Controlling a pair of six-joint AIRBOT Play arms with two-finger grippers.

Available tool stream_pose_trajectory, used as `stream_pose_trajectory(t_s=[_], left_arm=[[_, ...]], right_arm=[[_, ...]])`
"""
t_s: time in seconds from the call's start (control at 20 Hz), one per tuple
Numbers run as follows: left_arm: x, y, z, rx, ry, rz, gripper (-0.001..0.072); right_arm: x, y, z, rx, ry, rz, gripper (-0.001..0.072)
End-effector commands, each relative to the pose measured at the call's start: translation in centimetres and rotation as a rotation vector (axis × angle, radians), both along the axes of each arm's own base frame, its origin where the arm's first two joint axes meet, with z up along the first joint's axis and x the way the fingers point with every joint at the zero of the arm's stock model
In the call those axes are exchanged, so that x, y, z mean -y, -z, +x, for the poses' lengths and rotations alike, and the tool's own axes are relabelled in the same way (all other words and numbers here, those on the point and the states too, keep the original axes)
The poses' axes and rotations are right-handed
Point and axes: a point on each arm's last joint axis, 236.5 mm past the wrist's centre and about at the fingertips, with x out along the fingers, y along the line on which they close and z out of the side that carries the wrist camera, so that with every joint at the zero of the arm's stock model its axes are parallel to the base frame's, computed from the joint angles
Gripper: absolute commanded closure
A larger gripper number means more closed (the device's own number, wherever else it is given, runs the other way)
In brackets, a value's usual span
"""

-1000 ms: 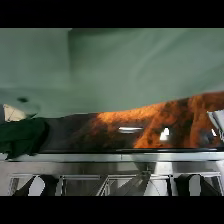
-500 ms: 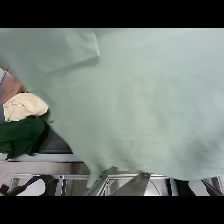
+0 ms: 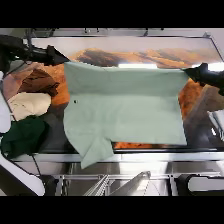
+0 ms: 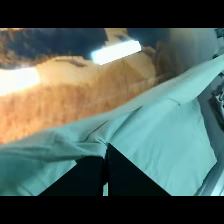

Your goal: Fold the shirts.

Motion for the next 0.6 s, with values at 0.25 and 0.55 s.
stream_pose_trajectory(t_s=[0.25,0.55], left_arm=[[-0.5,8.1,-1.8,-0.212,-0.009,-0.031,0.0694],[0.4,15.7,-4.9,-0.351,0.004,0.147,0.0694]], right_arm=[[0.4,8.0,-0.4,-0.104,-0.134,-0.131,0.0697],[-1.2,15.7,-5.2,-0.274,-0.198,-0.094,0.0699]])
